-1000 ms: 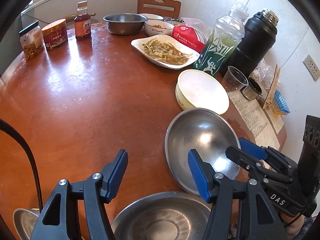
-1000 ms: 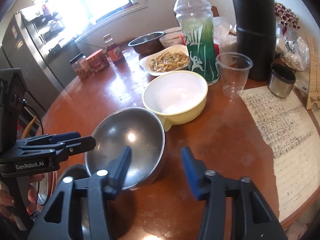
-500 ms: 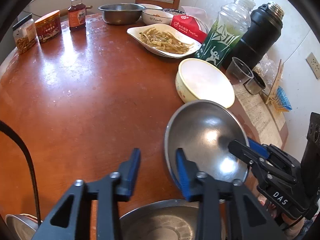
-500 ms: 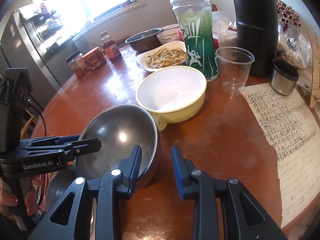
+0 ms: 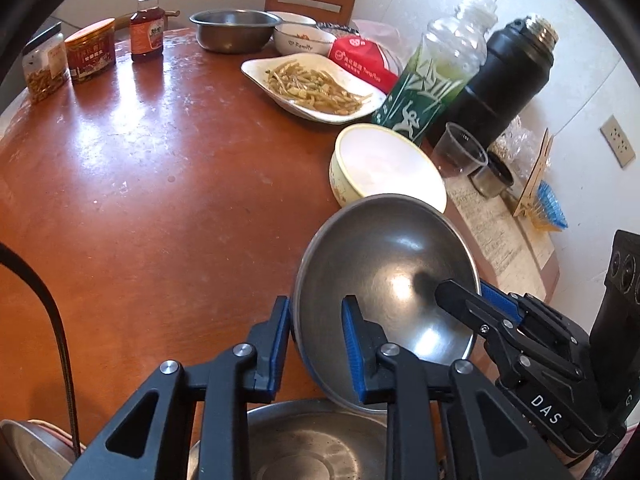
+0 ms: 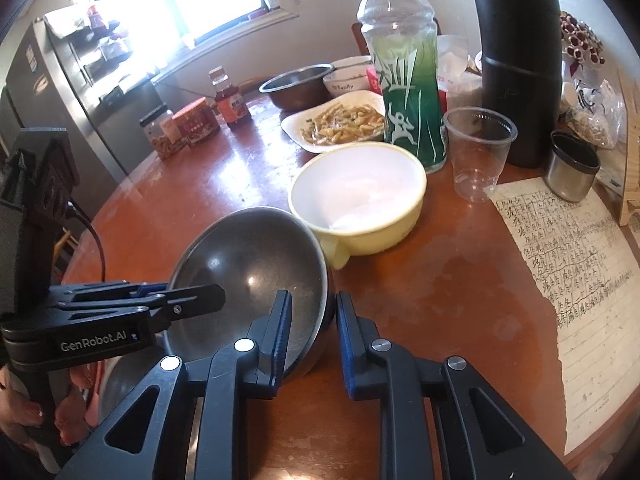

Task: Organize plates and bowls
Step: 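Lift the smaller steel bowl and nest it into the large steel bowl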

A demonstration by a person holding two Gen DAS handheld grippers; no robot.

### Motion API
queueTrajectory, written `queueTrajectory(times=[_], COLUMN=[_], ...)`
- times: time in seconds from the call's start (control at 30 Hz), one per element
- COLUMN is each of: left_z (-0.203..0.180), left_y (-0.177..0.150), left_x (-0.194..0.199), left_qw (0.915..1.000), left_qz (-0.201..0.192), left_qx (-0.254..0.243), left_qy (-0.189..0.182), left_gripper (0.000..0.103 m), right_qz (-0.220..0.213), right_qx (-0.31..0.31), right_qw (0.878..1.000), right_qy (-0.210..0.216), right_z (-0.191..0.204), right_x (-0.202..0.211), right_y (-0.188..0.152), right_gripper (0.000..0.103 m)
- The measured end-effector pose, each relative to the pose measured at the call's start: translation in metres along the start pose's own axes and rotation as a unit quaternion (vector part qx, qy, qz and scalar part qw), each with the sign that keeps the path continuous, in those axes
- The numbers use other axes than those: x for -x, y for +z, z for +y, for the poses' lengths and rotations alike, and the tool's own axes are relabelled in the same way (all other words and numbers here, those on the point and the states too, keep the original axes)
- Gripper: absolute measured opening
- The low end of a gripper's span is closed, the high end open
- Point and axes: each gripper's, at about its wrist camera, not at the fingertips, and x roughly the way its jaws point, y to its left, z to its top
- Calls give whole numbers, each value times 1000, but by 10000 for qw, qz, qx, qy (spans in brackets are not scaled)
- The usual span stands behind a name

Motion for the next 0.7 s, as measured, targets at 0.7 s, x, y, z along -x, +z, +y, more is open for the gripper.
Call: queueTrajectory(times=[0.7], left_z=[-1], left_y=[-21], left_x=[93], left_qw=[9977], left_qz=[-668], left_qx=[-10], left_qy=[133], left_gripper=[27], right_qz=[-447], right_qx=[224], right_qw=[9977], right_qy=[452], right_z=[43], right_x=[41], right_y=[14], right_gripper=[23])
